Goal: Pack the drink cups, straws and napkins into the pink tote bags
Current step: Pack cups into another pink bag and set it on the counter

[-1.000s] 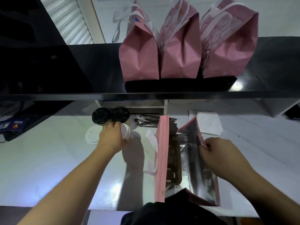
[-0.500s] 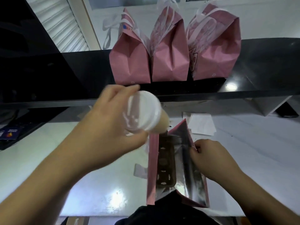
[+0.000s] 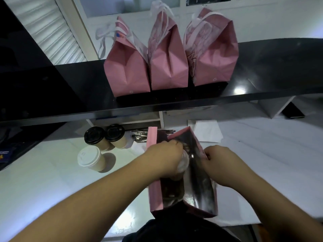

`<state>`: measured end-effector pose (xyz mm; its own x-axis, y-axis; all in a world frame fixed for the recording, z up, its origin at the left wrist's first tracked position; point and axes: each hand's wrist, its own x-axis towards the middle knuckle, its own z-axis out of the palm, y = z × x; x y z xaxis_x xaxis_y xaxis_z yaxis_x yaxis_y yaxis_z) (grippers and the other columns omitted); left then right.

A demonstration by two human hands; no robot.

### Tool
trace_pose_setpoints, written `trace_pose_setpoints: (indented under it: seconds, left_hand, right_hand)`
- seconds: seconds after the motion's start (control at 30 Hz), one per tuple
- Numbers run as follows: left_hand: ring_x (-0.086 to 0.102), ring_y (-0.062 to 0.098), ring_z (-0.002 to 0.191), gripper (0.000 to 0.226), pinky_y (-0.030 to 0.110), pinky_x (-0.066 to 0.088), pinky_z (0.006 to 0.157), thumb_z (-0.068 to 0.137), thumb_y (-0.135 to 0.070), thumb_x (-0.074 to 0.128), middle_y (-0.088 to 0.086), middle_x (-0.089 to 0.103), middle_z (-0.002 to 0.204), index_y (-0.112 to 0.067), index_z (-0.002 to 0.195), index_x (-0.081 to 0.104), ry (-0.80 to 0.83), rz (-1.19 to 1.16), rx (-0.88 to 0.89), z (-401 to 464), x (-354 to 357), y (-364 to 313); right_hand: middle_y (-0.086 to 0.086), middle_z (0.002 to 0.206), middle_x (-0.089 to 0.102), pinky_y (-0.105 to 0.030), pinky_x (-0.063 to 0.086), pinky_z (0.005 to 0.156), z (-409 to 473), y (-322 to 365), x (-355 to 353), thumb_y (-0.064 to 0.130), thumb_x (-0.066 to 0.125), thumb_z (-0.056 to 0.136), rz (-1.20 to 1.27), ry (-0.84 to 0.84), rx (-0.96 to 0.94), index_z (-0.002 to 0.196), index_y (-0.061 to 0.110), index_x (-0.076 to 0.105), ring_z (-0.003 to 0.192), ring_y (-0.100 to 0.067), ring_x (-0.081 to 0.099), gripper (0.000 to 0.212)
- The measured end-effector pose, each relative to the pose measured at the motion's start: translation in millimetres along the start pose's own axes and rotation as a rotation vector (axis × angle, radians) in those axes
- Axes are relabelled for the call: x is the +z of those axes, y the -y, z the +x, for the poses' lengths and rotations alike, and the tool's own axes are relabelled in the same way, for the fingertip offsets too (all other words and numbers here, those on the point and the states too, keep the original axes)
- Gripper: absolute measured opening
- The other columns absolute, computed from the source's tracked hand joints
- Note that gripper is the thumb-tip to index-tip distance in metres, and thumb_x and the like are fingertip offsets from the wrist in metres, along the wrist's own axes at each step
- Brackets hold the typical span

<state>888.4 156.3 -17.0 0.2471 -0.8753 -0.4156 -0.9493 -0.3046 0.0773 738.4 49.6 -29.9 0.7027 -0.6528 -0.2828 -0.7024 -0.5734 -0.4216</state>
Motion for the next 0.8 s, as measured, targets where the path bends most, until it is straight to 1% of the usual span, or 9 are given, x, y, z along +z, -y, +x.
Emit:
trace_pose_setpoints:
  seconds: [0.07, 0.13, 0.33, 0.43, 0.5, 0.57, 0.63, 0.7, 0.8]
  left_hand:
    - [0.057, 0.034, 0.123, 0.062, 0.047, 0.054, 0.099, 0.092, -0.026, 0.072, 0.012, 0.052, 0.141, -0.008, 0.145, 0.045, -0.017, 0.077, -0.068, 12.5, 6.7, 4.5]
    - [0.056, 0.034, 0.126, 0.063, 0.046, 0.053, 0.101, 0.093, -0.02, 0.073, 0.012, 0.051, 0.142, -0.008, 0.147, 0.042, -0.044, 0.089, -0.103, 21.5, 12.4, 7.5]
    - [0.051, 0.041, 0.129, 0.055, 0.052, 0.046, 0.109, 0.099, -0.006, 0.057, 0.021, 0.045, 0.145, 0.004, 0.15, 0.038, -0.005, 0.114, -0.104, 36.6, 28.9, 10.4]
    - [0.049, 0.042, 0.131, 0.05, 0.053, 0.047, 0.107, 0.103, -0.009, 0.052, 0.021, 0.043, 0.148, 0.001, 0.15, 0.039, 0.038, 0.017, -0.17, 40.5, 30.9, 9.7]
    - [0.048, 0.043, 0.133, 0.048, 0.055, 0.046, 0.108, 0.104, -0.008, 0.05, 0.022, 0.042, 0.149, 0.001, 0.15, 0.038, 0.057, 0.016, -0.169, 42.6, 29.2, 8.6]
    - [0.049, 0.044, 0.132, 0.052, 0.054, 0.045, 0.109, 0.102, -0.009, 0.055, 0.023, 0.043, 0.148, 0.001, 0.15, 0.037, 0.095, 0.019, -0.145, 44.4, 26.0, 6.0]
    - [0.051, 0.043, 0.131, 0.06, 0.049, 0.046, 0.108, 0.097, -0.012, 0.064, 0.022, 0.045, 0.146, -0.001, 0.15, 0.039, 0.128, -0.002, -0.127, 46.3, 23.7, 1.0]
    - [0.05, 0.044, 0.132, 0.062, 0.05, 0.045, 0.108, 0.096, -0.013, 0.065, 0.022, 0.045, 0.148, -0.001, 0.151, 0.039, 0.147, -0.027, -0.12, 47.3, 25.8, -4.2]
    - [0.053, 0.042, 0.129, 0.05, 0.05, 0.048, 0.102, 0.101, -0.013, 0.058, 0.02, 0.046, 0.148, -0.004, 0.148, 0.043, 0.096, -0.054, -0.123, 49.1, 38.9, -8.0]
  right_hand:
    - [-0.001, 0.061, 0.055, -0.03, 0.029, 0.047, -0.2, 0.3, -0.6, 0.026, 0.052, 0.092, -0.001, -0.01, -0.005, 0.064, 0.015, 0.049, 0.057, -0.019, 0.052, 0.03]
    - [-0.002, 0.062, 0.052, -0.031, 0.026, 0.047, -0.5, 0.5, -1.1, 0.023, 0.05, 0.091, -0.007, -0.01, -0.01, 0.064, 0.015, 0.045, 0.057, -0.019, 0.049, 0.028]
    - [-0.002, 0.064, 0.055, -0.031, 0.027, 0.048, -2.1, -1.2, 3.7, 0.023, 0.05, 0.093, -0.008, -0.027, -0.028, 0.066, 0.016, 0.047, 0.058, -0.019, 0.05, 0.028]
    - [-0.001, 0.062, 0.055, -0.031, 0.026, 0.047, -2.3, -1.4, 4.0, 0.023, 0.05, 0.092, 0.003, -0.031, -0.029, 0.065, 0.016, 0.048, 0.057, -0.018, 0.05, 0.028]
    - [-0.001, 0.062, 0.054, -0.031, 0.026, 0.047, -1.7, -1.3, 5.1, 0.024, 0.05, 0.092, 0.002, -0.033, -0.028, 0.065, 0.017, 0.048, 0.057, -0.018, 0.05, 0.027]
    - [0.0, 0.062, 0.054, -0.031, 0.027, 0.047, -0.7, -1.2, 7.0, 0.026, 0.049, 0.093, 0.004, -0.039, -0.028, 0.065, 0.018, 0.048, 0.057, -0.018, 0.05, 0.028]
    - [0.0, 0.062, 0.056, -0.031, 0.031, 0.047, -0.2, -1.4, 9.1, 0.03, 0.049, 0.096, 0.003, -0.054, -0.034, 0.066, 0.018, 0.05, 0.058, -0.018, 0.053, 0.032]
    - [0.0, 0.063, 0.058, -0.033, 0.037, 0.048, 0.0, -1.6, 9.7, 0.034, 0.048, 0.097, 0.0, -0.061, -0.039, 0.067, 0.017, 0.053, 0.059, -0.019, 0.055, 0.035]
    - [0.001, 0.062, 0.058, -0.031, 0.035, 0.047, 0.3, -1.3, 10.7, 0.036, 0.048, 0.098, -0.004, -0.063, -0.039, 0.066, 0.019, 0.052, 0.058, -0.018, 0.055, 0.036]
